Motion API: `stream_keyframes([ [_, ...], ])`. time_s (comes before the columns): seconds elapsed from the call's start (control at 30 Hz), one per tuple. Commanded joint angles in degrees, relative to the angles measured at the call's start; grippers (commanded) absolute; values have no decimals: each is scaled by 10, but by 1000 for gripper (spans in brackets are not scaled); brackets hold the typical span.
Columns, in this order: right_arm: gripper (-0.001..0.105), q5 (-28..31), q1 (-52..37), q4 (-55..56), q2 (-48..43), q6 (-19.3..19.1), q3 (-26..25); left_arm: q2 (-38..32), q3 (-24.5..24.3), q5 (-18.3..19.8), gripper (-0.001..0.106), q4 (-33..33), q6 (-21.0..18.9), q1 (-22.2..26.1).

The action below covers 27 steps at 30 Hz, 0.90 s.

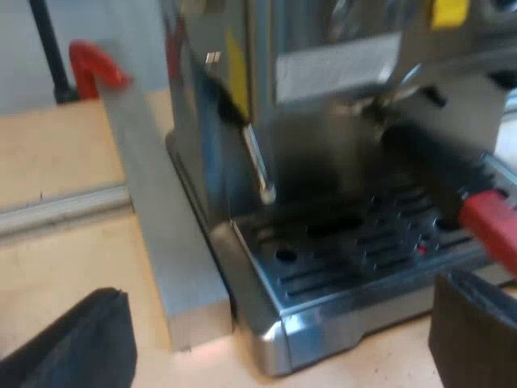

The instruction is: Put the handle in the coffee machine

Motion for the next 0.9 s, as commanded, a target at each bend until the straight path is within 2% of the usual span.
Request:
stream_keyframes([
  [0.03, 74, 33, 0, -12, -22, 12, 37, -76, 32, -7, 76, -11, -10, -2],
  [0.2, 74, 76, 0, -12, -22, 16, 70, -75, 59, -7, 76, -26, 4, -2],
  [0.9, 74, 76, 0, -16, -22, 19, 75, -76, 60, -7, 76, -29, 17, -2],
])
